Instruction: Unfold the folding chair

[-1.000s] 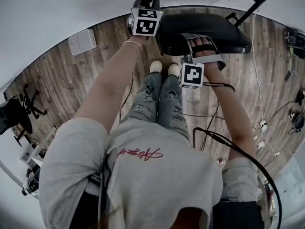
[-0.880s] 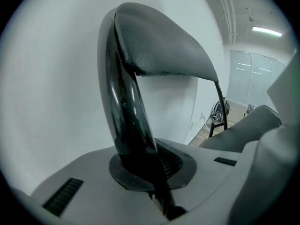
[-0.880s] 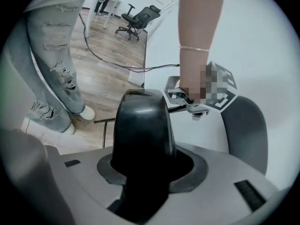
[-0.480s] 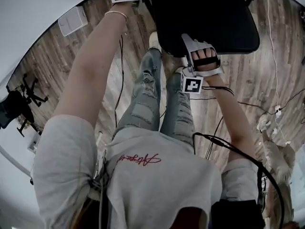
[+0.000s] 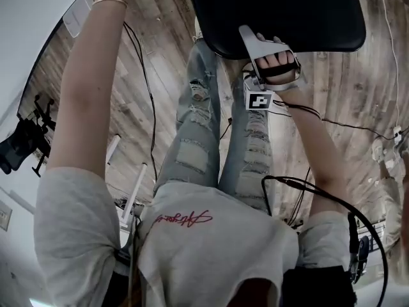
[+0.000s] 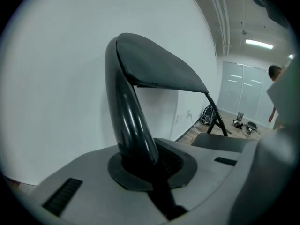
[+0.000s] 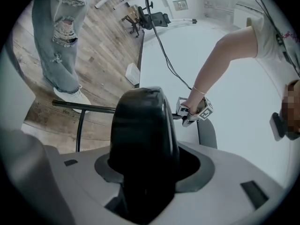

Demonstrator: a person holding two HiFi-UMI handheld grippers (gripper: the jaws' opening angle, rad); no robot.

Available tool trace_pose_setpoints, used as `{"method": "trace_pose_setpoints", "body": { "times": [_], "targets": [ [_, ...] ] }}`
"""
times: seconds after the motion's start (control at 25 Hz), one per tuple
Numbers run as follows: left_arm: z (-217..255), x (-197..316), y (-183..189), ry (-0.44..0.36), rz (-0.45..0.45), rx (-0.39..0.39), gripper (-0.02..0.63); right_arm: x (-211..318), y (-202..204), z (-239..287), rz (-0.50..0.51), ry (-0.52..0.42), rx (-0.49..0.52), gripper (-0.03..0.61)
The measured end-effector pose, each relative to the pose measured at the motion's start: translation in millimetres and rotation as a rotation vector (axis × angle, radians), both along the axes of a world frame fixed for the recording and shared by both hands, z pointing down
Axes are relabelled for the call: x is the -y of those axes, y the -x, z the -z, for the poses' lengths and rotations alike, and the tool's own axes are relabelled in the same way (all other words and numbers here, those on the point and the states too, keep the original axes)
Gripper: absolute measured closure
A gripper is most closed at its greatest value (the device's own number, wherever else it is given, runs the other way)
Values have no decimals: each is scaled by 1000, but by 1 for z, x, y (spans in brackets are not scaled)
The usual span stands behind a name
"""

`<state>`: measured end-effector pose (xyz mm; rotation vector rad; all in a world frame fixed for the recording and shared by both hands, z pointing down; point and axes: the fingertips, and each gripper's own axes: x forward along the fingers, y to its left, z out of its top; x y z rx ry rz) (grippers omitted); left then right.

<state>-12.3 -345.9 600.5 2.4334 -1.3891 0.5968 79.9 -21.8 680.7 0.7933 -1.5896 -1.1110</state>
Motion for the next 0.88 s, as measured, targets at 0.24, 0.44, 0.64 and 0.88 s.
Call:
{"method": "trace_pose_setpoints", "body": {
  "times": [0.24, 0.44, 0.64, 0.88],
  "targets": [
    [-10, -31, -5, -15, -19, -28, 588, -35, -6, -27, -6, -27, 9, 341],
    [-10, -58, -9, -80, -18, 7, 586, -59, -13, -58, -28, -2, 13, 318],
    [-10, -102, -26, -172, -86, 3, 563, -98, -23, -91, -19, 66, -16, 269],
    [-14, -119, -25, -226, -23, 2, 555, -100, -27, -94, -26, 72, 13, 256]
  ]
}}
